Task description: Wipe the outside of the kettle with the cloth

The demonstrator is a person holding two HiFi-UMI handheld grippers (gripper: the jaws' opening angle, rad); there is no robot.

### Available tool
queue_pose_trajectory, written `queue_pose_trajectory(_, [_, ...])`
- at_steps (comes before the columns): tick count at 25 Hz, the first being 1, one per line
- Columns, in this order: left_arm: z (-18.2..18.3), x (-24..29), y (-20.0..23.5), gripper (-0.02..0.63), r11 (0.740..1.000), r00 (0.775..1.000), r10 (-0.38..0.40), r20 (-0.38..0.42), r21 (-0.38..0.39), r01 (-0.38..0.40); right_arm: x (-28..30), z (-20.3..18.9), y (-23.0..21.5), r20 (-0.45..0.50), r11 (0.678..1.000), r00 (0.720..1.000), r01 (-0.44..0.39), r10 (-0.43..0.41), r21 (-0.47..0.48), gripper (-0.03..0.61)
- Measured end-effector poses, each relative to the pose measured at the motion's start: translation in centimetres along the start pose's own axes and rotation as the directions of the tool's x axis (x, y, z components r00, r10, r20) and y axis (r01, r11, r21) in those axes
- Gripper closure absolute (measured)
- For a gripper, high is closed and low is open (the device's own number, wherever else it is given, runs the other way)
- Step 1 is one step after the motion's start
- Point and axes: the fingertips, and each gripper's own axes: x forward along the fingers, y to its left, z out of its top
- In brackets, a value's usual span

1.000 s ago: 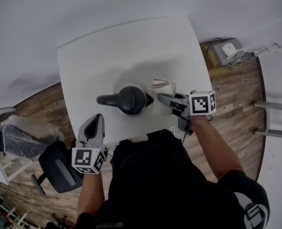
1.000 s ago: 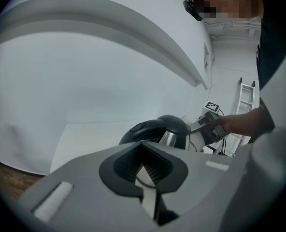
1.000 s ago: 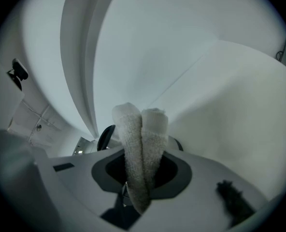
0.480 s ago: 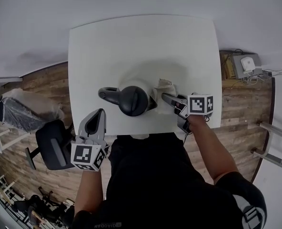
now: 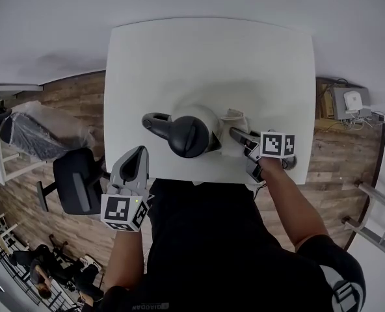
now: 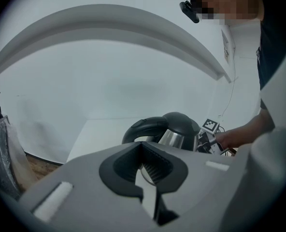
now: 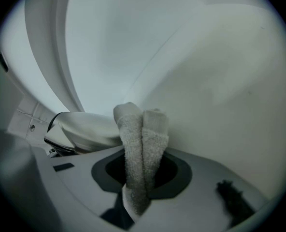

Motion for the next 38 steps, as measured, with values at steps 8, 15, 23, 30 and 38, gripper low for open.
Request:
queue_pose_trajectory(8, [-0.2,1.7,2.7,0.607,0.998,0.998,-0.065,-0.008,0.002,0.065,-3.4,2.0,5.1,0.099,0.996,0.995,-0.025,0.034,-0.086,0.486])
queue_pose_trajectory(15, [0.1,4.1,5.3,0.606,0.982,0.982,-0.186,0.018,0.020,0.186,-6.9,5.2,17.0,0.033,0.822,0.998,0.059,-0.048,-0.567,0.486])
queue_pose_trajectory(23, [0.3,3.2,5.7,0.607,0.976,0.977,-0.213,0.011,0.054,0.212,-2.5,6.7,16.0,-0.136,0.761,0.969,0.073,-0.208,-0.644,0.486])
queue_pose_trajectory(30, [-0.6,3.8,5.9,0.607,0.967,0.974,-0.228,-0.003,0.116,0.227,1.1,7.6,13.4,-0.236,0.762,0.931,0.063,-0.277,-0.644,0.486])
queue_pose_trajectory(38, [-1.4,5.2,6.8,0.607,0.971,0.974,-0.224,-0.020,0.080,0.225,5.6,8.1,8.7,-0.382,0.759,0.865,-0.001,-0.326,-0.651,0.486])
